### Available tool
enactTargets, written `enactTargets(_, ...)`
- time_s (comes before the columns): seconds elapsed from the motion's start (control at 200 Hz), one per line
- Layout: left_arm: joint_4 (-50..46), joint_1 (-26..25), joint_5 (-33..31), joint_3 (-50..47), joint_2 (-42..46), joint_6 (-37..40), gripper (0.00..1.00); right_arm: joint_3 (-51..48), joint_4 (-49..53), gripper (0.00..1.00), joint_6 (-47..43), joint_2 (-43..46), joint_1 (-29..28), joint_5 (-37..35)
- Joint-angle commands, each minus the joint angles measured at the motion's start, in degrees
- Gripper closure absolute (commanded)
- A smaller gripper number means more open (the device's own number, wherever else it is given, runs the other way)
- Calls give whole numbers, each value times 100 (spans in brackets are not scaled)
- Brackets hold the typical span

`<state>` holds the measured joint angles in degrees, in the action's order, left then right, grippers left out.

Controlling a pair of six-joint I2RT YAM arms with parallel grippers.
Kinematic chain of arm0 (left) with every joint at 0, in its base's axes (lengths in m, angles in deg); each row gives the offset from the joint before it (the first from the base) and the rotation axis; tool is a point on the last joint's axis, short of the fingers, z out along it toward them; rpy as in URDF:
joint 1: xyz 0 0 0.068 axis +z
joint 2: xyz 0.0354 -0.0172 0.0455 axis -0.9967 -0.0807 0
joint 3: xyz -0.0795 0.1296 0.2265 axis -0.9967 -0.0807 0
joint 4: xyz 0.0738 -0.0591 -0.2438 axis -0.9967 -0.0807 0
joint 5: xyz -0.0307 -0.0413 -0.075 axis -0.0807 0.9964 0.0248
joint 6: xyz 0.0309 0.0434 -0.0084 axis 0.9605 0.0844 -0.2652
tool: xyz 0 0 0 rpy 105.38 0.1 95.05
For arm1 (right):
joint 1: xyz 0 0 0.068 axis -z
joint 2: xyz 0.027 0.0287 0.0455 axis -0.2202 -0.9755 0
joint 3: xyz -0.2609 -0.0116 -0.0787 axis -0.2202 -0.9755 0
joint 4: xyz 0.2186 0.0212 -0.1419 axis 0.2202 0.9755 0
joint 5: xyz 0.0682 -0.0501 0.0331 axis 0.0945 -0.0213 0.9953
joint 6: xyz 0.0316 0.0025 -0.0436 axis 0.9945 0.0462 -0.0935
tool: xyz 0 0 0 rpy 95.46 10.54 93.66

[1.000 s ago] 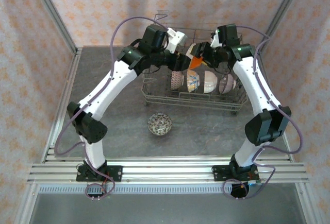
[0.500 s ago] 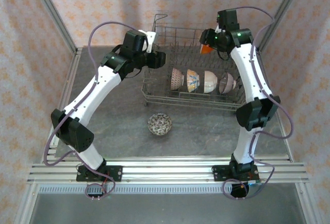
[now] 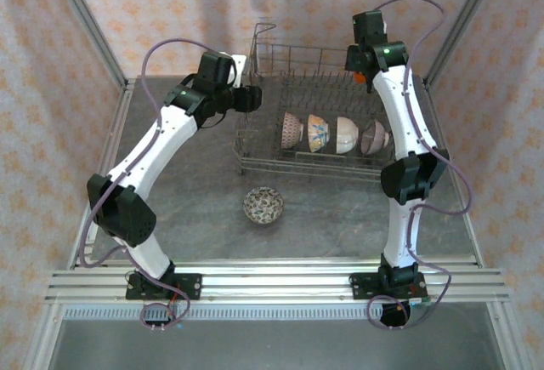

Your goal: Load the bowls into the dish rack

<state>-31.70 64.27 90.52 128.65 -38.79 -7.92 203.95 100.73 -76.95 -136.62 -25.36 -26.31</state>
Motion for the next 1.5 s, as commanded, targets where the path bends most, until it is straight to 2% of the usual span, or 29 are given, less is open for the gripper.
enactTargets(0.0, 194, 45, 135, 72, -261, 81, 40, -174, -425, 45, -548, -26, 25, -886)
enactTargets(0.37, -573, 124, 69, 1233, -1255, 22, 41, -677, -1038, 45, -1158, -185, 263, -1202)
enactTargets(0.5, -427, 127, 127, 1241, -1238, 27, 41, -836, -1157, 45, -1323, -261, 289, -1424)
enactTargets(0.646, 199, 148, 448, 939, -926, 26, 41, -1076, -1436, 45, -1470, -320, 329, -1538)
enactTargets(0.886, 140, 232, 613, 1135, -1110, 45, 41, -1187, -1866, 46, -1625, -575, 455, -1633)
enactTargets(1.291, 380, 326, 539, 1042, -1081, 19, 41, -582, -1955, 46, -1717, -1271, 671, -1305)
enactTargets(1.491, 283, 408, 455, 1102, -1105, -26, 41, -317, -1797, 46, -1261, -1442, 728, -953)
